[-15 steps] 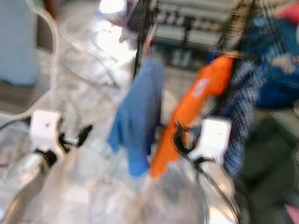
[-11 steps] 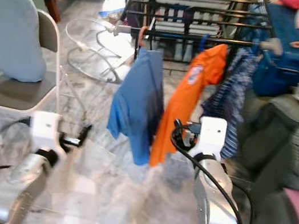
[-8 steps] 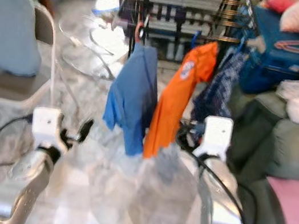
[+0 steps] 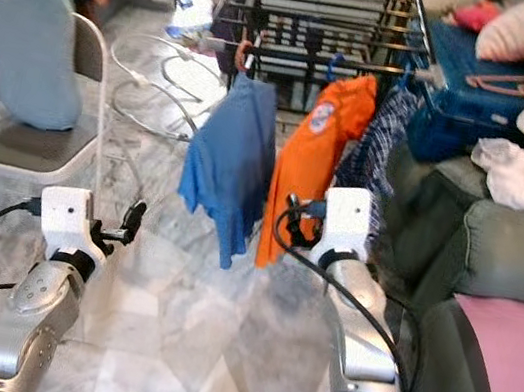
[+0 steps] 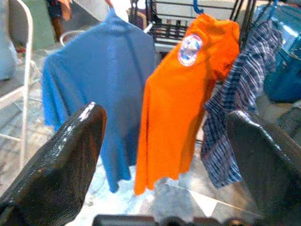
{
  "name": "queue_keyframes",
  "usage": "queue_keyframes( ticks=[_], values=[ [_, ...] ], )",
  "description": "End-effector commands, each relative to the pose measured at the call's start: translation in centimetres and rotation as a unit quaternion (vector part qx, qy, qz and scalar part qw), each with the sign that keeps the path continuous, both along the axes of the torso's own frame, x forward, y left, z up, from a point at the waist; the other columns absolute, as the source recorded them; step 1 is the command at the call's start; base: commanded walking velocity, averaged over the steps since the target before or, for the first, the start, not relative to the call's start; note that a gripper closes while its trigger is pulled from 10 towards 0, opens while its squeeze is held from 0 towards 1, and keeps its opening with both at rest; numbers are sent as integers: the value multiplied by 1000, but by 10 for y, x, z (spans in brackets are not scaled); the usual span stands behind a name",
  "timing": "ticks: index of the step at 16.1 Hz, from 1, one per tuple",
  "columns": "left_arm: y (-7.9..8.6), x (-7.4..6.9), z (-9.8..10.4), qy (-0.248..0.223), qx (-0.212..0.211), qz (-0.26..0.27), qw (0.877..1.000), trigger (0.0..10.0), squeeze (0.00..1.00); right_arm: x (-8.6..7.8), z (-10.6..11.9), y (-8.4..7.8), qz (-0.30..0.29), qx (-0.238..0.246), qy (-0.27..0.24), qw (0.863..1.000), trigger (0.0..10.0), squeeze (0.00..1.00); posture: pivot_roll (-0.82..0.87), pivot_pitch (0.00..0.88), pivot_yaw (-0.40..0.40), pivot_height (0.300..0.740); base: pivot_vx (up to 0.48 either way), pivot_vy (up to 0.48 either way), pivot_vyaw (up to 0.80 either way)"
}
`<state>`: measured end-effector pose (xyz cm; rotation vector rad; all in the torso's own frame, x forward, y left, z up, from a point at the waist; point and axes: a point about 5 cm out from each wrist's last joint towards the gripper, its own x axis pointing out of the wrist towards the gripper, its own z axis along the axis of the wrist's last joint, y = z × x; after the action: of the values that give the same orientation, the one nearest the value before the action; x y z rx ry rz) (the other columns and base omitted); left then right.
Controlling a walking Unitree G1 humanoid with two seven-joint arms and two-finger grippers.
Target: Hang hanger
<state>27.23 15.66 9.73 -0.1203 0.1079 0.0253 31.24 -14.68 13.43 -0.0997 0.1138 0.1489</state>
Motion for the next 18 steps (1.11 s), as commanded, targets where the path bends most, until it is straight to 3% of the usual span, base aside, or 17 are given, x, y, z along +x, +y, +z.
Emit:
queue_keyframes(
  ticks=[1, 5, 7, 12, 18],
  values=[
    [4, 1, -1, -1, 8, 11, 1000, 10000, 0, -3, 1, -3, -6, -5, -1, 1000, 10000, 0, -128, 0, 74, 740, 0, 0, 0],
    [0, 1, 0, -9, -9, -5, 1000, 10000, 0, -6, 0, -8, -17, -3, -10, 1000, 10000, 0, -133, 0, 83, 740, 0, 0, 0],
    [0, 0, -2, -4, 5, -11, 1000, 10000, 0, -7, 0, -10, -21, 1, -4, 1000, 10000, 0, -134, 0, 89, 740, 0, 0, 0],
    [-5, -1, 2, -19, -16, -53, 998, 10000, 0, -7, 0, -13, -29, 5, -4, 1000, 10000, 0, -136, 0, 97, 740, 0, 0, -771],
    [-7, -9, -1, -11, -21, -72, 997, 10000, 0, -12, -3, -18, -39, 4, 4, 999, 10000, 0, -136, 0, 103, 740, 358, 0, -202]
  ],
)
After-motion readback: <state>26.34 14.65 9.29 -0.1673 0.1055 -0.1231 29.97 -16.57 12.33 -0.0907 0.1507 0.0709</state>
